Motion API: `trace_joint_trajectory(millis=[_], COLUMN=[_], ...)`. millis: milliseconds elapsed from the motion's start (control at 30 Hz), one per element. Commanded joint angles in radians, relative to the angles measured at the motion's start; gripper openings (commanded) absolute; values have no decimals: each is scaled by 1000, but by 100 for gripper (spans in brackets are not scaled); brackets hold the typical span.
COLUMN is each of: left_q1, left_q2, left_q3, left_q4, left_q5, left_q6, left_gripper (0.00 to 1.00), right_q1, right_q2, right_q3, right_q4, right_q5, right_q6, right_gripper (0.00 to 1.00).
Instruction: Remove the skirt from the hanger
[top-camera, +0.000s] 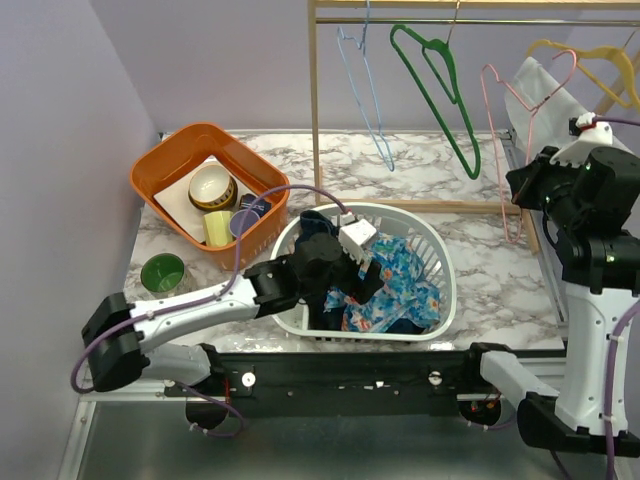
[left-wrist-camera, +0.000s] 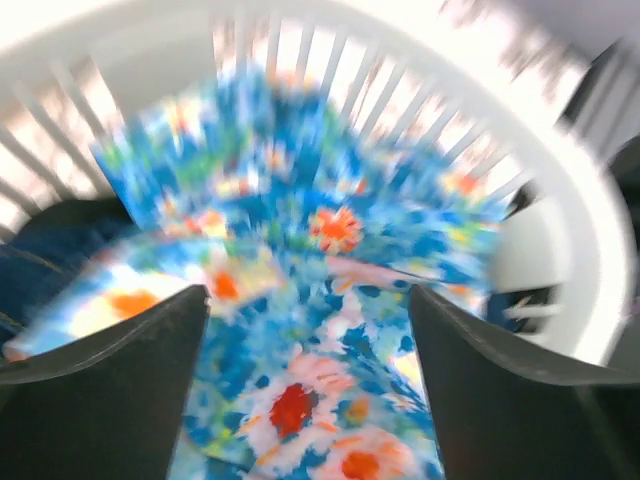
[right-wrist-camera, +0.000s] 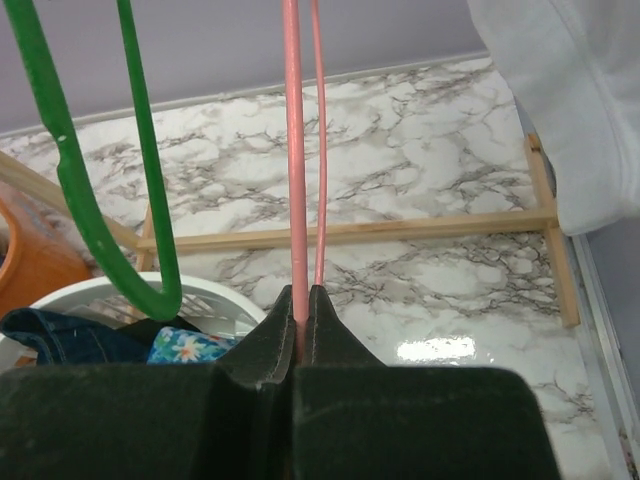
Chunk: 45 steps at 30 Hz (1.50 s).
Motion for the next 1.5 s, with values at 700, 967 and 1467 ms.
trace_joint_trajectory(millis=[700,967,1467], left_q1=[1,1,1], left_q2=[-453,-521,-512], left_q3=[79,19,34], left_q4=[-259,-214,-234], left_q5=[15,-8,3], left_q6=[374,403,400], left_gripper=[99,99,99], right_q1=[15,43,45], right_q2=[373,444,324], right_q3=[348,359,464], right_q4=[190,147,-127], right_q5=[-62,-9,117], right_q6=[-101,-122,-114], right_gripper=[1,2,70])
